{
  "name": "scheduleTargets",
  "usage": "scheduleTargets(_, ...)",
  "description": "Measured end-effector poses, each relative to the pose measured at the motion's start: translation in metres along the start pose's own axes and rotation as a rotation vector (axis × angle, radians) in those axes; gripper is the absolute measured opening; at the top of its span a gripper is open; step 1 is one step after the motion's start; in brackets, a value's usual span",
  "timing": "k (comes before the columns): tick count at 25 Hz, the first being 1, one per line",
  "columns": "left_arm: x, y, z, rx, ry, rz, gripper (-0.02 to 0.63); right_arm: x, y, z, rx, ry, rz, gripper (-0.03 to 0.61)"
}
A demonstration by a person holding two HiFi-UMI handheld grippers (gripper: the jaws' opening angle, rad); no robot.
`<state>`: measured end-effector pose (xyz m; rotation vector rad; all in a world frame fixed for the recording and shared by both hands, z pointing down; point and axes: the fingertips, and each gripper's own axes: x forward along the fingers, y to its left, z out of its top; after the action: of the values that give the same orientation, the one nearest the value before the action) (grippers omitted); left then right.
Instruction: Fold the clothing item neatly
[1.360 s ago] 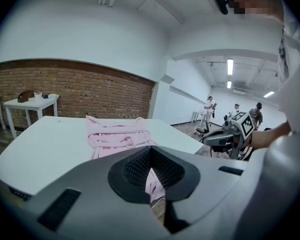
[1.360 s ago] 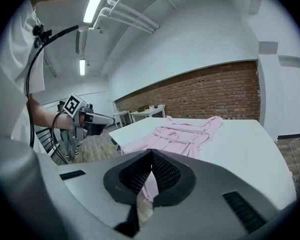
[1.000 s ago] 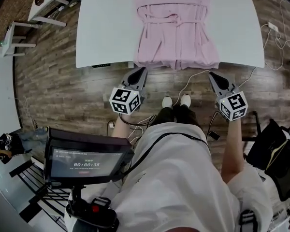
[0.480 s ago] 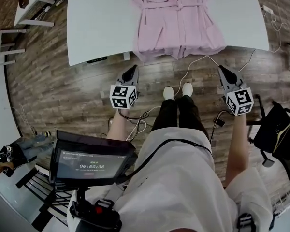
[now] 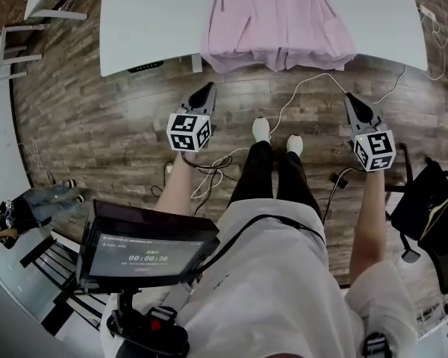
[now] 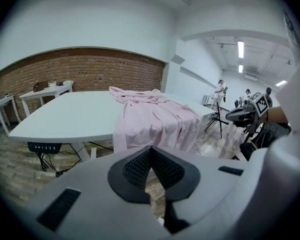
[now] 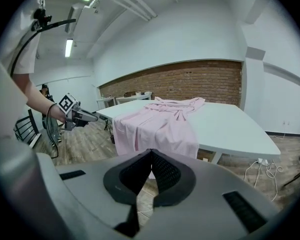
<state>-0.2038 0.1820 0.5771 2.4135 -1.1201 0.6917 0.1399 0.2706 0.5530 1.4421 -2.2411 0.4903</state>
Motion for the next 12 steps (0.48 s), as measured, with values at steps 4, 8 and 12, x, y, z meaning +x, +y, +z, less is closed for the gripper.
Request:
scheduleTargets(4,-0.013,-0.021,-0.008,-0.01,-0.002,0.046,0.003,-0.012,0.001,-0.012,-0.052,0.001,0.064,0.005)
scheduleTargets(8,-0.019,-0.03,-0.009,-0.035,-0.018,0.078,0.003,-0.021,-0.002,-0.017,-0.074,-0.005,0.098,0.005)
scheduleTargets(12,-0.024,-0.035,-0.012,-0.037,-0.018,0.078,0.003,-0.02,-0.001,-0.018,-0.067,-0.01,0.096,0.005)
